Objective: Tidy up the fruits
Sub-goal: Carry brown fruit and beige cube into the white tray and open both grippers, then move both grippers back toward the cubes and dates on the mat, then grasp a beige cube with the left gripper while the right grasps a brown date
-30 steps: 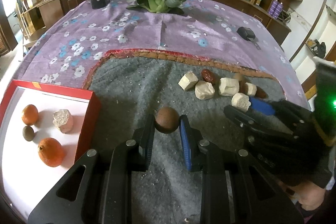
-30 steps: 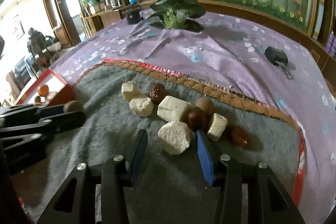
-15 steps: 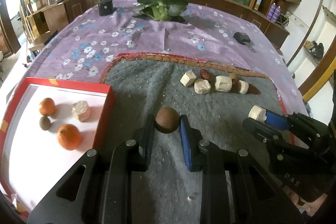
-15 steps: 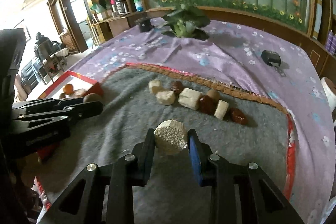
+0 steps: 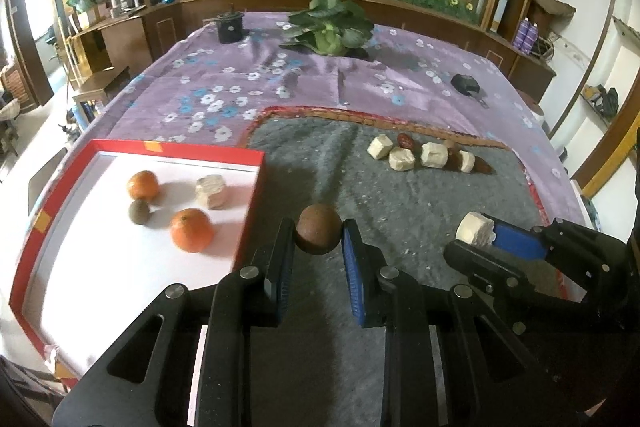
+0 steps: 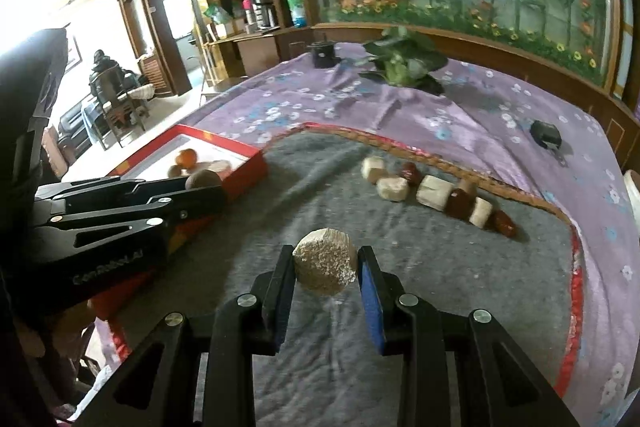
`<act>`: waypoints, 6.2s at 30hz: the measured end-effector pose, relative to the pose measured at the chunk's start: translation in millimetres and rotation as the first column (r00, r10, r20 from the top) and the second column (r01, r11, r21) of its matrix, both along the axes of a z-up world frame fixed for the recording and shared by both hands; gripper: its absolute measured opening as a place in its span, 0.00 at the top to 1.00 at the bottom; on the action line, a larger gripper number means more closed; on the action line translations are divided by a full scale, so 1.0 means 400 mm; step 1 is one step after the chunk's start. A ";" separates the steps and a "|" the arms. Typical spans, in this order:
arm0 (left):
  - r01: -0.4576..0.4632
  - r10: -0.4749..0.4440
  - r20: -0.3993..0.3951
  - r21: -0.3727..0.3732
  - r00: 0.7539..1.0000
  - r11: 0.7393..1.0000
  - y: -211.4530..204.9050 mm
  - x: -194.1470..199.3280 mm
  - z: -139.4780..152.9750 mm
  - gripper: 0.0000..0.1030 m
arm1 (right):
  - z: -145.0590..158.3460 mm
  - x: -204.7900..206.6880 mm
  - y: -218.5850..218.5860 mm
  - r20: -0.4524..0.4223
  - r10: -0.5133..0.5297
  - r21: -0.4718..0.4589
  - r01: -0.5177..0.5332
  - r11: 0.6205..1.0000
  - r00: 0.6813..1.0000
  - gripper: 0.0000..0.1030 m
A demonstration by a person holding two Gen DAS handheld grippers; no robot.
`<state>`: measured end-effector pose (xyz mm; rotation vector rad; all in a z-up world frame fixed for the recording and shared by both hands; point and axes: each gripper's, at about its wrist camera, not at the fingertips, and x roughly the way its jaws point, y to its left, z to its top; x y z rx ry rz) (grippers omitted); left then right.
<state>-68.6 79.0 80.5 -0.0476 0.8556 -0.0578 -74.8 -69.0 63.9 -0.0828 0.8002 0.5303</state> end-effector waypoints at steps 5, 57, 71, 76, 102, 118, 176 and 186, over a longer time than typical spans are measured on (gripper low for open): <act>-0.034 0.033 0.009 0.005 0.999 0.999 0.047 -0.022 0.005 0.78 | 0.013 -0.017 0.052 0.008 0.042 0.004 -0.042 0.999 0.999 0.71; -0.331 0.327 -0.096 -0.034 0.940 0.943 0.383 -0.021 -0.061 0.45 | -0.035 0.027 0.411 -0.060 0.331 -0.029 -0.333 0.942 0.942 0.61; -0.183 0.182 -0.067 0.001 0.981 0.983 0.187 0.010 -0.028 0.45 | 0.006 0.020 0.215 -0.015 0.193 0.033 -0.193 0.981 0.981 0.59; -0.118 0.117 -0.079 0.002 0.990 0.993 0.103 0.041 -0.029 0.45 | 0.000 0.026 0.134 -0.015 0.134 0.023 -0.134 0.991 0.991 0.59; -0.058 0.069 -0.174 0.066 0.982 0.996 -0.150 0.334 -0.117 0.45 | -0.081 0.132 -0.210 -0.105 -0.102 0.118 0.115 0.986 0.989 0.58; -0.129 0.117 -0.229 -0.037 0.966 0.991 -0.108 0.422 -0.113 0.45 | -0.099 0.158 -0.231 -0.125 -0.084 0.160 0.103 0.982 0.989 0.58; -0.097 0.072 -0.152 -0.160 0.986 0.982 -0.002 0.277 -0.053 0.78 | -0.089 0.411 -0.002 -0.138 0.063 -0.081 -0.075 0.994 0.988 0.82; -0.101 0.090 -0.106 -0.105 0.990 0.989 0.027 0.180 -0.020 0.78 | -0.016 0.250 0.002 -0.075 0.080 0.013 -0.079 0.997 0.994 0.82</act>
